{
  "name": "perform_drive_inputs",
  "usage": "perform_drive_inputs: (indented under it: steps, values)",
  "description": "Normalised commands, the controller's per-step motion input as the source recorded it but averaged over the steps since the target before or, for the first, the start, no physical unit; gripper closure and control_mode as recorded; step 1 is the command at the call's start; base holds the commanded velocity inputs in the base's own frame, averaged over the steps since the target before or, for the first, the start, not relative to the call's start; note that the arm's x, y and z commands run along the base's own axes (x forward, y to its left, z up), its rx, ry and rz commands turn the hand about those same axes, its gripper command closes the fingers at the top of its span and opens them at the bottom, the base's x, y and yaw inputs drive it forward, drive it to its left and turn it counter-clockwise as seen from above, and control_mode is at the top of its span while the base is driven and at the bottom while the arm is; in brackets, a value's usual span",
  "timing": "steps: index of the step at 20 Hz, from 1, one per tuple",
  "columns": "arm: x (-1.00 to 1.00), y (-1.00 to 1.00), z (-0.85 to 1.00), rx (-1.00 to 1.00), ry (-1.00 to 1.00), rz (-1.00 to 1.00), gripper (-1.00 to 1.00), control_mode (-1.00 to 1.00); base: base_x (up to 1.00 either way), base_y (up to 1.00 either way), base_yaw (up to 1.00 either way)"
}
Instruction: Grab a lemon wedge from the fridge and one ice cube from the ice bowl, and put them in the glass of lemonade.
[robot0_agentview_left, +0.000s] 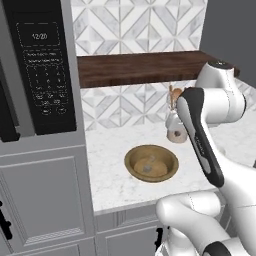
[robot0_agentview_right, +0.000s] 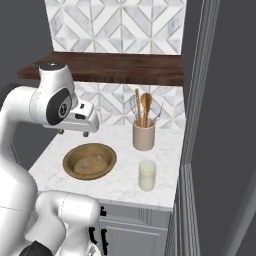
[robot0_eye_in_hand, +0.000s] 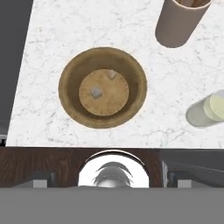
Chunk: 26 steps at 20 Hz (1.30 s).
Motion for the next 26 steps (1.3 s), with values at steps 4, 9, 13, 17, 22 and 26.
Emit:
perform_drive_inputs:
  steps: [4,9,13,17,22,26]
  values:
    - [0.02,0.00,-0.08,0.00,0.03,0.02,-1.00,-1.00,0.03,-0.02,0.02]
    - [0.26,0.06,-0.56,0.04,0.03,0.01,-1.00,-1.00,0.00,0.00,0.00]
    - [0.81,-0.06,-0.84,0.09,-0.03,0.25,-1.00,-1.00,0.00,0.00,0.00]
    - [0.35,0.10,-0.31,0.01,0.09,0.20,-1.00,-1.00,0.00,0.00,0.00]
    - [0.41,0.31,-0.17,-0.14,0.23,0.00,-1.00,-1.00,0.00,0.00,0.00]
    - [0.70,0.34,-0.15,-0.17,0.27,0.00,-1.00,-1.00,0.00,0.00,0.00]
